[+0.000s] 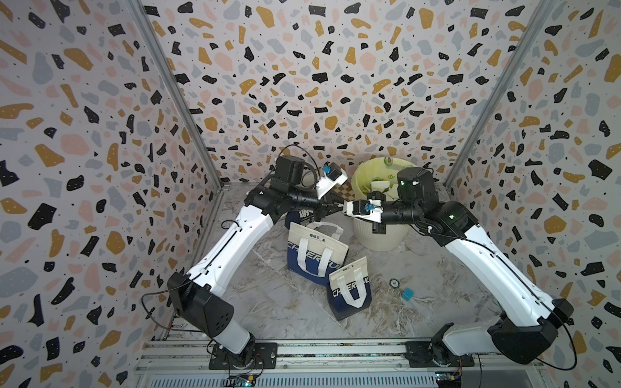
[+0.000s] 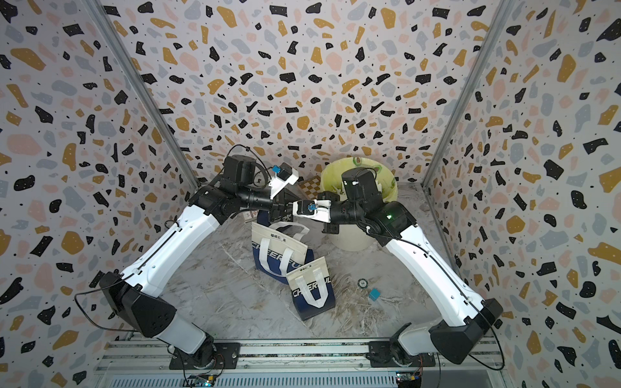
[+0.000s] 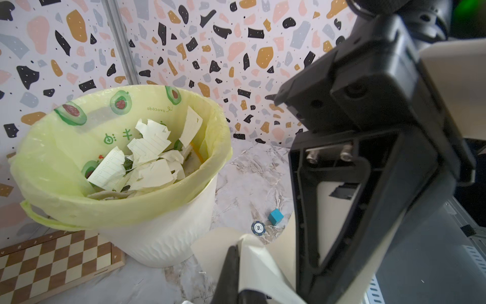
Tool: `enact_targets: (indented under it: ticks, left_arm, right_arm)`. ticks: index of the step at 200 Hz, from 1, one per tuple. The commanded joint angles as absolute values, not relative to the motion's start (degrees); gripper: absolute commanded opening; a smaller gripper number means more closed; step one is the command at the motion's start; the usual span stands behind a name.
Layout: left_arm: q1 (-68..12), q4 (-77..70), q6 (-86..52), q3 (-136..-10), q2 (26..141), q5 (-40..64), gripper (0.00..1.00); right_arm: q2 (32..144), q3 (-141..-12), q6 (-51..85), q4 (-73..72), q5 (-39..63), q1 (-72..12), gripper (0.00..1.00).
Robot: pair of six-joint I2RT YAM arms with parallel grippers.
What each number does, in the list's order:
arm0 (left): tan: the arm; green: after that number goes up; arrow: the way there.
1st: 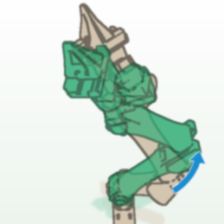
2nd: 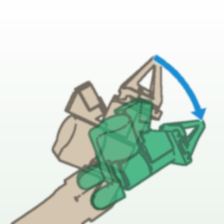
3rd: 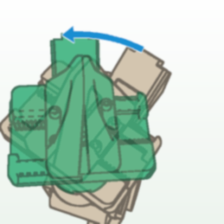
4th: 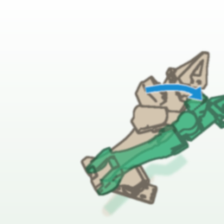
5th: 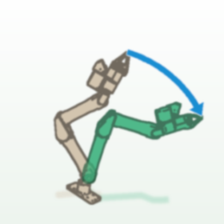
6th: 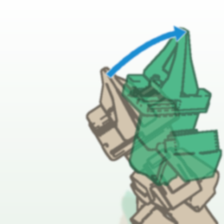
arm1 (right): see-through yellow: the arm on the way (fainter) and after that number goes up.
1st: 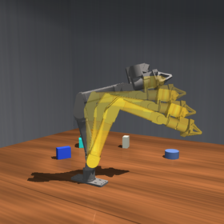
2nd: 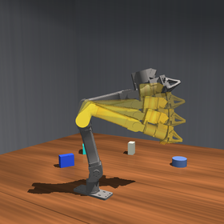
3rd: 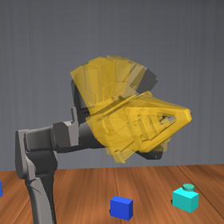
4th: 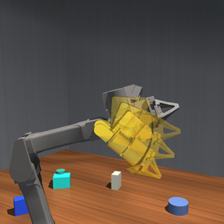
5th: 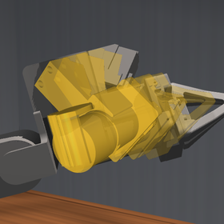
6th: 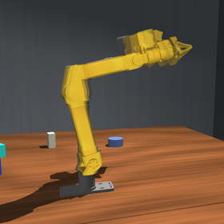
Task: Shred takeout receipts and throw away
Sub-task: Shred the takeout receipt.
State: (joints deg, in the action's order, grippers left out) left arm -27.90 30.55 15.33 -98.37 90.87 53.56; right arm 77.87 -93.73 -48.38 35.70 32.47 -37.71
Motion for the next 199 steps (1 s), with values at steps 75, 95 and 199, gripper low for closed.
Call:
enact_targets:
  ticks: [75, 95, 199]
  left_arm:
    - [-26.5, 9.3, 14.3, -89.0, 83.5, 55.2, 0.76]
    - [-26.5, 3.5, 10.7, -87.7, 82.8, 54.6, 0.79]
    - [-25.6, -3.1, 1.0, -88.8, 84.9, 64.7, 0.59]
  right_arm:
    - [73.2, -87.6, -22.9, 17.8, 48.4, -24.9, 0.00]
    - [73.6, -88.2, -23.0, 18.7, 50.8, -24.8, 0.00]
    - [76.4, -89.5, -20.8, 18.7, 57.9, -24.0, 0.00]
